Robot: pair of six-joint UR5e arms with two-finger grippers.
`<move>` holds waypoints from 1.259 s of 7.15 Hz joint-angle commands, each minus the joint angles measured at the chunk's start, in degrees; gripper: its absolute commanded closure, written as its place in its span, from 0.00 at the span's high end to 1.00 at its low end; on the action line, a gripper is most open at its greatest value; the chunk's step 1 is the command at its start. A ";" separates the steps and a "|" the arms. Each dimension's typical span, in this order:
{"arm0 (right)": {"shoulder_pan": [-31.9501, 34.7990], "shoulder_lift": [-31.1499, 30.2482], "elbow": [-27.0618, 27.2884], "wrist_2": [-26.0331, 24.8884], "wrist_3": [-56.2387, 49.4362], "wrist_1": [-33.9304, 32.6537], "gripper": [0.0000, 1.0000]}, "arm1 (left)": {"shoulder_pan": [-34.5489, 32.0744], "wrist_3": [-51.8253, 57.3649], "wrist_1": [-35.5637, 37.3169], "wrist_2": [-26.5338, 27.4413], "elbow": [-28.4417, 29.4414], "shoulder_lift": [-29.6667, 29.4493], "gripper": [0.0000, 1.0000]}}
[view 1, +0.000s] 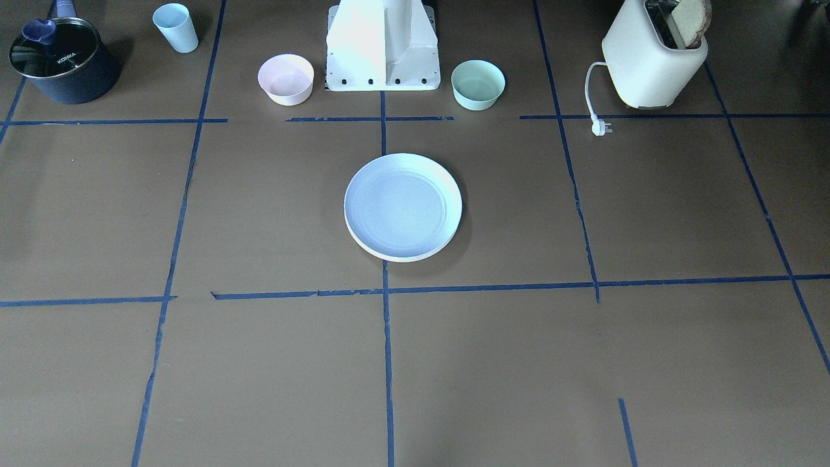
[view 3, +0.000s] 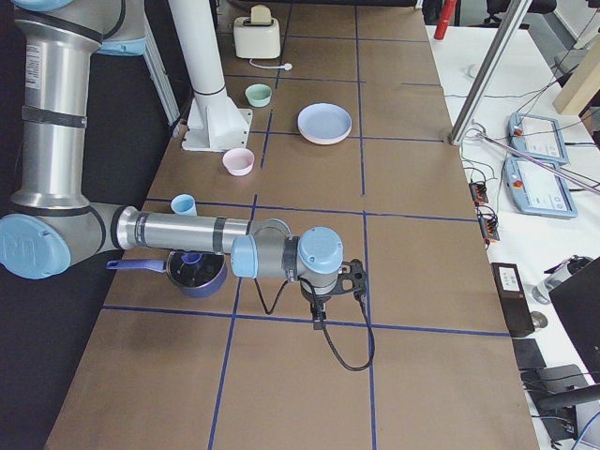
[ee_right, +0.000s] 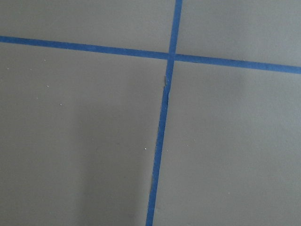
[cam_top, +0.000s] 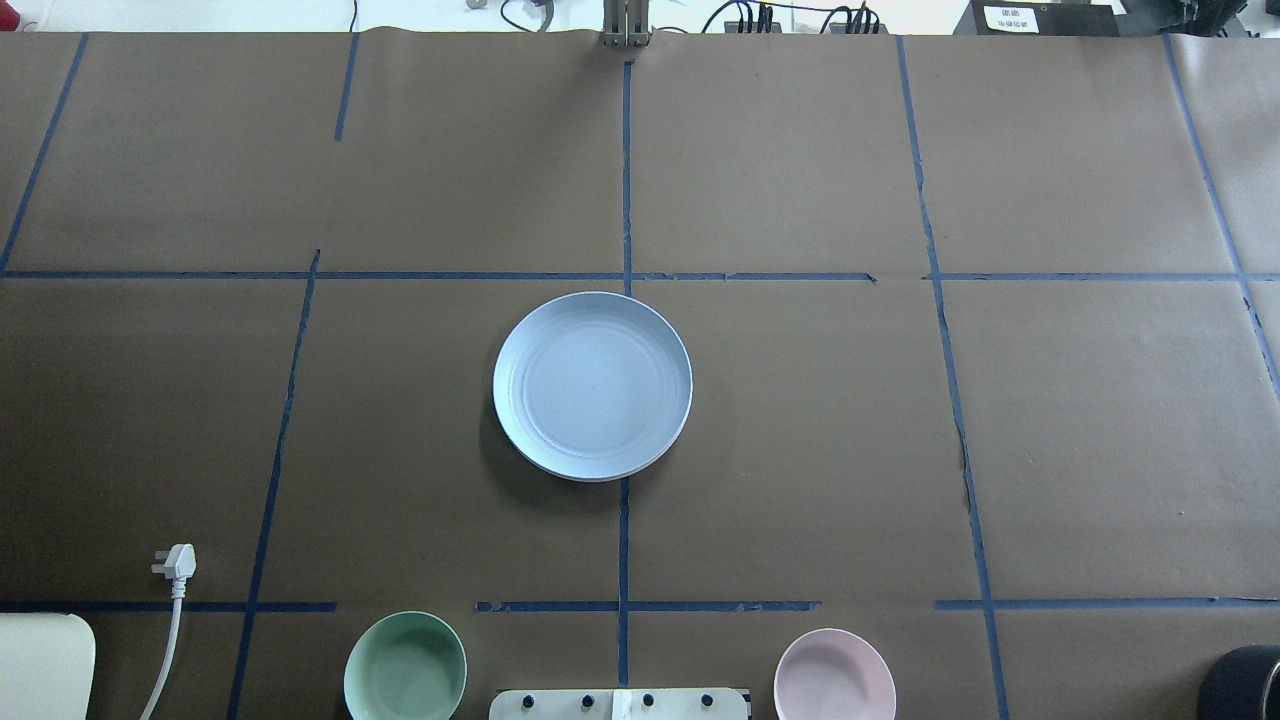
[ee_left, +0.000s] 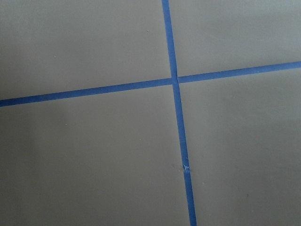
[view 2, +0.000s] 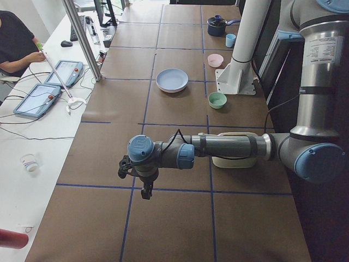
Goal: Stack three plates with pink and blue
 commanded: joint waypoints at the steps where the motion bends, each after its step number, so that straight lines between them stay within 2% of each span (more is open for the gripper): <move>1: 0.27 -0.17 -1.57 -0.42 0.30 -0.27 1.00 | 0.00 -0.09 0.07 0.00 0.09 0.13 1.00; 3: 1.14 0.09 -1.58 0.02 3.55 -0.45 1.00 | 0.00 -0.09 0.08 0.00 0.35 0.13 1.00; 9: 3.17 0.71 0.35 0.55 3.65 -2.72 1.00 | 0.00 -0.26 0.08 0.00 0.35 0.13 1.00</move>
